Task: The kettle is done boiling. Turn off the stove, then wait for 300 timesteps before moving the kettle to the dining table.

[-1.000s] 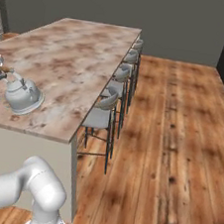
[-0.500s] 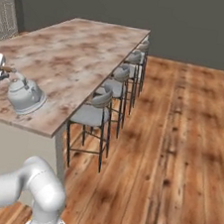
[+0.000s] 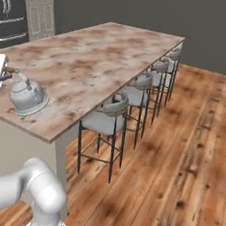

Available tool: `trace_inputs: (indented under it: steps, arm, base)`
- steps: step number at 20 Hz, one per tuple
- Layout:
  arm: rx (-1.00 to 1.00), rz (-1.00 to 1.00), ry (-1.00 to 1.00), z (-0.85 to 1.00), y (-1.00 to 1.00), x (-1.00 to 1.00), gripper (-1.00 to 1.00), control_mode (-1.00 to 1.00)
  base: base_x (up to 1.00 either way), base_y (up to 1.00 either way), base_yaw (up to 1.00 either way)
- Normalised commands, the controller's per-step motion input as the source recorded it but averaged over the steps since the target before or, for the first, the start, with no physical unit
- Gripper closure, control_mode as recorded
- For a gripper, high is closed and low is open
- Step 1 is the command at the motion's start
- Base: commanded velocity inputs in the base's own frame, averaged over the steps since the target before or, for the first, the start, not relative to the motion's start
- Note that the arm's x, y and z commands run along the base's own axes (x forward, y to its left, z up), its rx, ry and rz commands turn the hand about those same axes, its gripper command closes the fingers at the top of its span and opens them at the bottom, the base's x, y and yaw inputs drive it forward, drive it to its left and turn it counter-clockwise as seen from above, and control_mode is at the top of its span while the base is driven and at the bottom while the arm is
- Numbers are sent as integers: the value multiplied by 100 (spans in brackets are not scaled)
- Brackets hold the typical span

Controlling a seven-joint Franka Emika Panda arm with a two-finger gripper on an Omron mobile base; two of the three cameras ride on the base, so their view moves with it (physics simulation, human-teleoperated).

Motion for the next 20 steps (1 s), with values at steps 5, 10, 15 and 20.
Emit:
trace_inputs:
  steps: [5,10,15,20]
  arm:
    - [0,0,0,0,0,0,100,100]
    - [0,0,0,0,0,0,100,100]
    - [0,0,0,0,0,0,100,100]
    - [0,0,0,0,0,0,100,100]
  base:
    - [49,-46,40]
    - [30,-62,38]
    - [14,-62,36]
    - [22,-49,40]
